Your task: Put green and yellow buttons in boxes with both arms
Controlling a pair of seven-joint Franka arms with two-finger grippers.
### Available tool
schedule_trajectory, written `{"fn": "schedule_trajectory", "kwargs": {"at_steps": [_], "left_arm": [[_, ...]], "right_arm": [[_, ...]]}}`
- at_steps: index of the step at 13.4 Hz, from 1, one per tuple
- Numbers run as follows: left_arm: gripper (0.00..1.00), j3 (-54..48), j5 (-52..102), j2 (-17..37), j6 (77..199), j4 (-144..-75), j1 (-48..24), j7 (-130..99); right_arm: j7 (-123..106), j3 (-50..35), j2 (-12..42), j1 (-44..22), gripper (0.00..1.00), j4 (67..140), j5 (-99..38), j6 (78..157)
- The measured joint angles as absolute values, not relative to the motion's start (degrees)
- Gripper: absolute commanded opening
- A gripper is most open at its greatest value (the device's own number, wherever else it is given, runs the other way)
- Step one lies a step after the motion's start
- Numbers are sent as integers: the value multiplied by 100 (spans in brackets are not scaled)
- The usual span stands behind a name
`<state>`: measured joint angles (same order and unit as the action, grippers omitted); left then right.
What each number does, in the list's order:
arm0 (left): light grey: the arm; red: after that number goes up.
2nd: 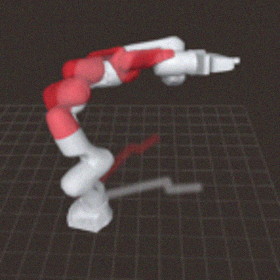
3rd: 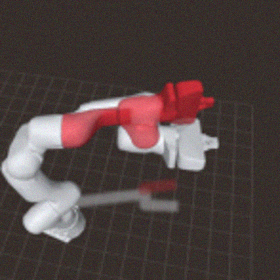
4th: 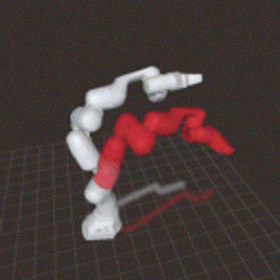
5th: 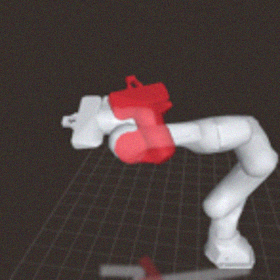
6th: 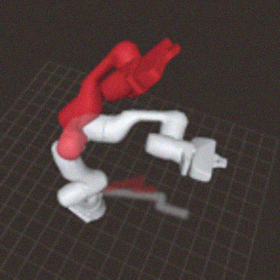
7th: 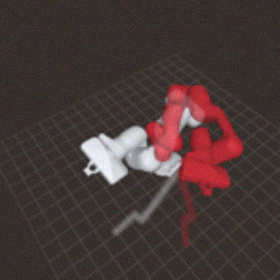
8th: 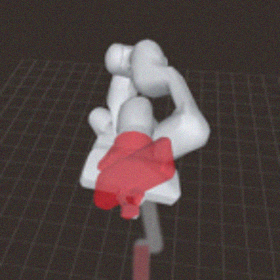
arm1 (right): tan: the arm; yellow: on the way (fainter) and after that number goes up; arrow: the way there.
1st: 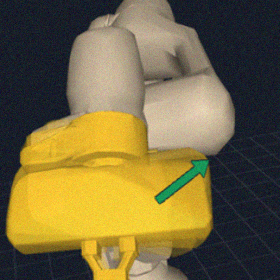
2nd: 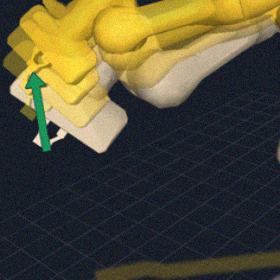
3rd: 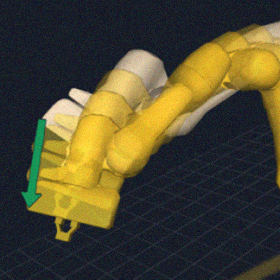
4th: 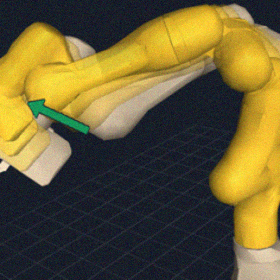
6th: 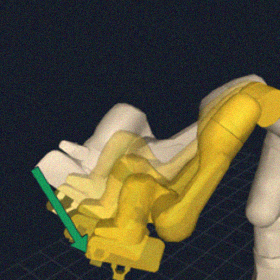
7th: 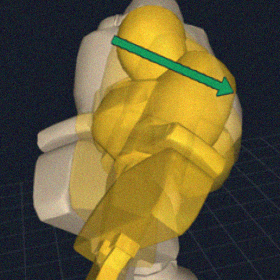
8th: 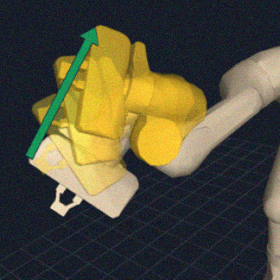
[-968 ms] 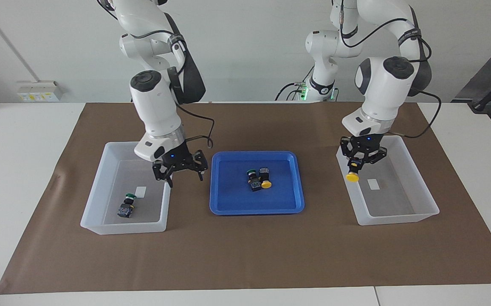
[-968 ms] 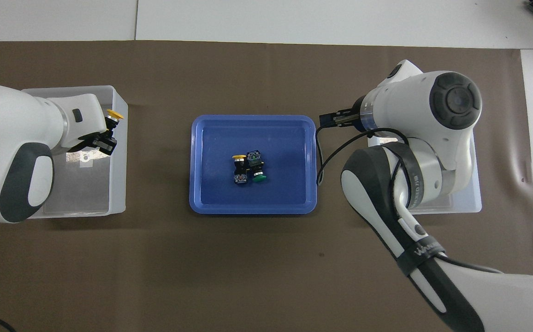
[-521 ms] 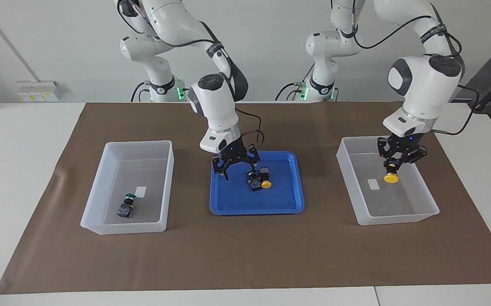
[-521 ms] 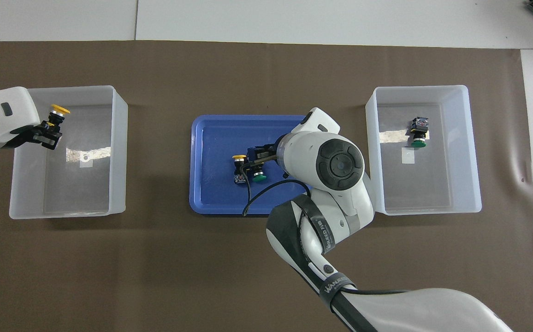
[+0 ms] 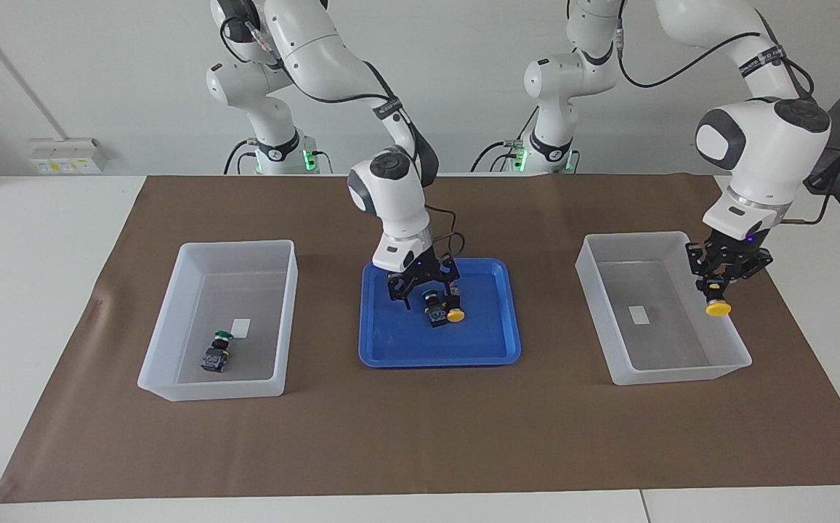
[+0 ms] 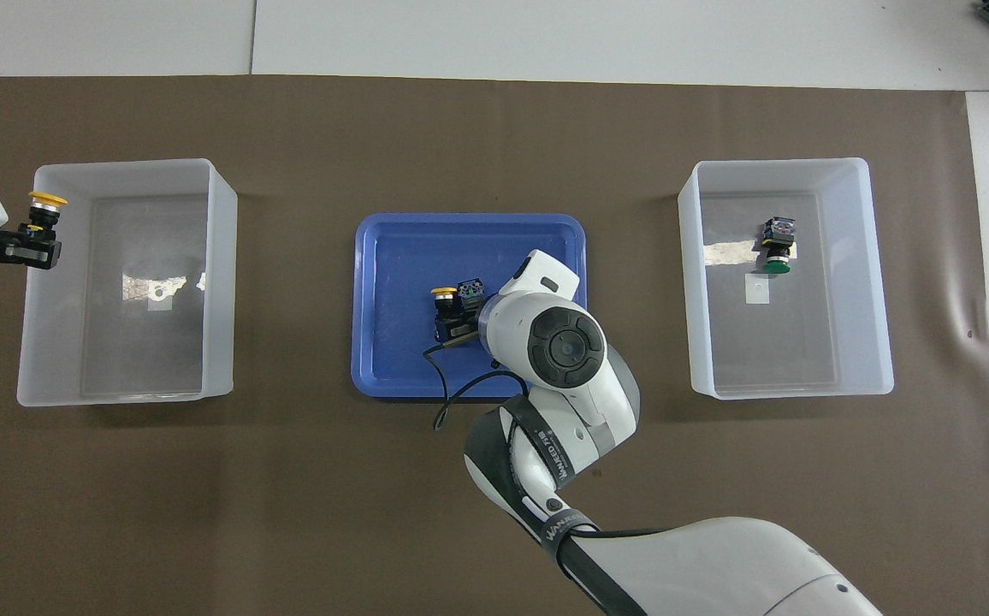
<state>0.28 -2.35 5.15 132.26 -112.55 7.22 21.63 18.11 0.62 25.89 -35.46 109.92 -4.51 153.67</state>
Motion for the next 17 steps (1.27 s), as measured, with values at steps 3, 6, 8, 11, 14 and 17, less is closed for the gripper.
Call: {"fn": "schedule_trajectory", "kwargs": {"at_steps": [3, 6, 8, 11, 14, 17], "left_arm": [[0, 27, -235, 581, 13474, -11349, 756, 2046], [0, 21, -235, 654, 13676, -11433, 791, 2036], [0, 21, -235, 719, 13774, -11444, 793, 2032], [0, 19, -235, 816, 13877, -11445, 793, 1995], [0, -1, -235, 958, 14071, -11447, 793, 1782], [0, -37, -235, 1062, 14154, -11446, 786, 1718]], "right_arm": [[1795, 74, 2634, -3546, 26, 10995, -451, 15407], [1828, 85, 2594, -3543, 57, 10994, -450, 15405], [1964, 84, 2594, -3555, 61, 10993, -450, 15405], [2005, 79, 2596, -3575, 73, 10995, -450, 15404], [2011, 77, 2605, -3628, 41, 10996, -450, 15404], [1995, 88, 2602, -3634, 0, 10994, -448, 15404]]}}
